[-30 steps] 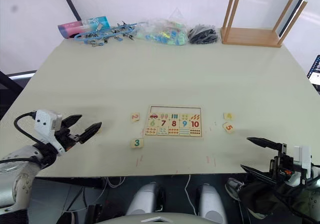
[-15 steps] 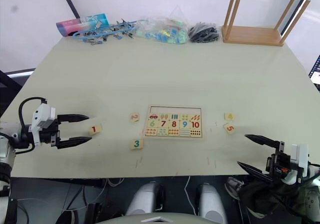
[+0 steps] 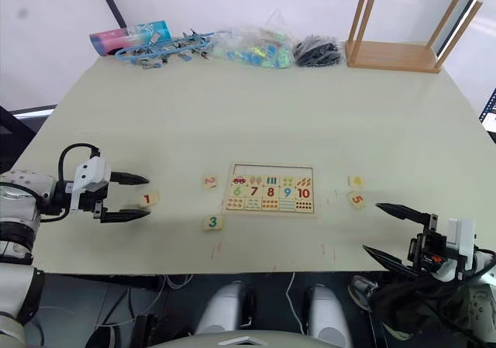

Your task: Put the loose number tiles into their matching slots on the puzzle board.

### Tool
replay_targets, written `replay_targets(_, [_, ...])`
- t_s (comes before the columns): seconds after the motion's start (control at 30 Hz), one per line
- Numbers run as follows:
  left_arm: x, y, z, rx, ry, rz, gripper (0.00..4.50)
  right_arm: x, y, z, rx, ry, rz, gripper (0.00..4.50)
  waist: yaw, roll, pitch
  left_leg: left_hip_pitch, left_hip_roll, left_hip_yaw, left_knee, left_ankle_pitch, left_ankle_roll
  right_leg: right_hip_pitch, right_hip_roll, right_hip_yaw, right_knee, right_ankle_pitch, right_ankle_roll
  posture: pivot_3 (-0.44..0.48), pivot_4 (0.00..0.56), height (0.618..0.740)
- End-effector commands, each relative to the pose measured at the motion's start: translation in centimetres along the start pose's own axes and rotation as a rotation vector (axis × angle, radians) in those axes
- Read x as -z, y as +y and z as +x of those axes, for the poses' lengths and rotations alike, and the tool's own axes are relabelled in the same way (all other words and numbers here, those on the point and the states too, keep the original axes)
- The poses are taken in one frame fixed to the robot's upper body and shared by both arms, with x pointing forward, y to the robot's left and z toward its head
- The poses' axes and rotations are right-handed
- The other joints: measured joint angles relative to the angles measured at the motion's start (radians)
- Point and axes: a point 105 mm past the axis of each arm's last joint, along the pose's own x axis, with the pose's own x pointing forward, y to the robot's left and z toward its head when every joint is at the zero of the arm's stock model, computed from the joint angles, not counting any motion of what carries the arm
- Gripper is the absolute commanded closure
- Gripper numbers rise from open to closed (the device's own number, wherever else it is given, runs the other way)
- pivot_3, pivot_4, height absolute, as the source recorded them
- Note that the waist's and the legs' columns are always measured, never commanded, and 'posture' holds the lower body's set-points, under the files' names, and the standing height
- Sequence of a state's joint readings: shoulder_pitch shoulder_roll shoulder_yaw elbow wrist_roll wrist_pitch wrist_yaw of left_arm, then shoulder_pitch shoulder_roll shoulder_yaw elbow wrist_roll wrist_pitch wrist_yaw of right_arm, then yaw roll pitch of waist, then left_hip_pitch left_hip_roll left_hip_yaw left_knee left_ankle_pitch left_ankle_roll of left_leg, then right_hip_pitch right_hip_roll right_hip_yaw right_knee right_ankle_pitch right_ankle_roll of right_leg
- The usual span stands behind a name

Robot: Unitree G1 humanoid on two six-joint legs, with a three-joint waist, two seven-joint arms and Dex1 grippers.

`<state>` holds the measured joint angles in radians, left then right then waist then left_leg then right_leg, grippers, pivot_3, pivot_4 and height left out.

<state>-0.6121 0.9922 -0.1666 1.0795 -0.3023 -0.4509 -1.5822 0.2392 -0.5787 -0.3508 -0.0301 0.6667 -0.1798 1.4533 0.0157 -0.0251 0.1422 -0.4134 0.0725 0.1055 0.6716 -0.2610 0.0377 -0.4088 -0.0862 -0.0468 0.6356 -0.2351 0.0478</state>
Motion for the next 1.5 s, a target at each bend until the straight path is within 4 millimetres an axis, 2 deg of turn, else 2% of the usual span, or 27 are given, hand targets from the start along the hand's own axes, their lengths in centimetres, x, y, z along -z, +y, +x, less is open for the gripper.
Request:
replay_targets(0.03, [0.2, -0.4, 0.1, 0.039, 0.001, -0.023, 0.04, -0.8, 0.0, -0.2, 0.000, -0.007, -0.030, 0.00, 0.000, 0.000, 0.000, 0.000, 0.000, 0.000, 0.000, 0.000, 0.000, 0.000, 0.000, 0.000, 0.000, 0.000, 0.000, 0.000, 0.150, 0.738])
replay_targets(0.13, [0.2, -0.3, 0.1, 0.027, -0.012, -0.052, 0.04, -0.7, 0.0, -0.3, 0.003, -0.005, -0.031, 0.00, 0.000, 0.000, 0.000, 0.000, 0.000, 0.000, 0.001, 0.000, 0.000, 0.000, 0.000, 0.000, 0.001, 0.000, 0.000, 0.000, 0.150, 0.738])
replay_targets(0.17, [0.2, -0.2, 0.1, 0.024, -0.019, -0.058, 0.27, -0.7, 0.0, -0.3, 0.005, -0.004, -0.031, 0.00, 0.000, 0.000, 0.000, 0.000, 0.000, 0.000, 0.001, 0.000, 0.000, 0.000, 0.000, 0.000, 0.002, 0.000, 0.000, 0.000, 0.150, 0.738])
replay_targets(0.23, [0.2, -0.3, 0.1, 0.025, -0.022, -0.059, 0.92, -0.7, 0.0, -0.4, 0.006, -0.004, -0.032, 0.00, -0.001, 0.000, 0.000, 0.000, 0.000, 0.000, 0.001, 0.000, 0.000, 0.000, 0.000, 0.000, 0.002, 0.000, 0.000, 0.000, 0.150, 0.738])
replay_targets(0.37, [0.4, -0.7, 0.3, 0.024, -0.040, -0.052, 2.85, -0.5, 0.0, -0.6, 0.009, -0.001, -0.031, 0.00, -0.002, 0.000, 0.000, 0.000, 0.000, 0.000, 0.001, 0.000, 0.000, 0.000, 0.000, 0.001, 0.002, 0.000, 0.000, 0.000, 0.150, 0.738])
replay_targets(0.43, [0.4, -0.7, 0.3, 0.015, -0.063, -0.059, 3.53, -0.5, 0.0, -0.7, 0.011, 0.000, -0.032, 0.00, -0.002, 0.000, 0.000, 0.000, 0.000, 0.000, 0.001, 0.000, 0.000, 0.000, 0.000, 0.001, 0.002, 0.000, 0.000, 0.000, 0.150, 0.738])
replay_targets(0.67, [-0.4, -0.7, 0.3, 0.015, -0.104, -0.035, 3.53, -0.6, -0.1, -0.8, 0.013, 0.003, -0.034, 0.00, -0.001, 0.000, 0.000, 0.001, 0.000, 0.000, 0.001, 0.000, 0.000, 0.000, 0.000, 0.001, 0.003, 0.000, 0.000, 0.000, 0.150, 0.738])
replay_targets(0.9, [-4.6, 0.5, 1.2, 0.053, -0.196, 0.056, 3.53, -0.7, -0.2, -0.7, 0.028, -0.007, -0.041, 0.00, 0.000, -0.001, -0.001, 0.000, 0.000, 0.000, 0.004, 0.000, 0.000, 0.000, 0.000, 0.001, 0.004, 0.000, 0.000, 0.000, 0.150, 0.738])
replay_targets(1.03, [-8.6, 1.3, 2.6, 0.120, -0.248, 0.127, 3.53, -0.8, -0.3, -0.4, 0.038, -0.015, -0.045, 0.00, 0.003, -0.001, -0.001, 0.000, 0.000, 0.000, 0.005, 0.000, 0.000, 0.001, 0.000, 0.001, 0.005, 0.000, 0.000, 0.000, 0.150, 0.738])
replay_targets(1.1, [-10.0, 1.7, 3.3, 0.141, -0.251, 0.132, 3.53, -0.9, -0.3, -0.2, 0.043, -0.019, -0.049, 0.00, 0.003, -0.001, -0.001, -0.001, -0.001, -0.002, 0.006, 0.000, 0.000, 0.001, 0.001, 0.001, 0.006, 0.000, 0.000, 0.000, 0.150, 0.738])
replay_targets(1.27, [-12.0, 2.4, 4.8, 0.179, -0.221, 0.151, 3.53, -1.4, -0.6, 0.1, 0.080, -0.053, -0.058, 0.00, -0.004, -0.002, -0.001, 0.000, 0.000, -0.002, 0.008, 0.000, 0.000, 0.002, 0.004, 0.003, 0.006, 0.000, 0.001, 0.000, 0.150, 0.738])
replay_targets(1.5, [-13.5, 2.5, 7.1, 0.238, -0.180, 0.210, 3.53, -1.4, -0.1, 0.3, 0.103, -0.059, -0.057, 0.00, 0.001, -0.002, -0.001, -0.001, 0.000, -0.003, 0.008, 0.000, 0.000, 0.002, 0.006, 0.005, 0.006, 0.001, 0.002, 0.000, 0.150, 0.738])
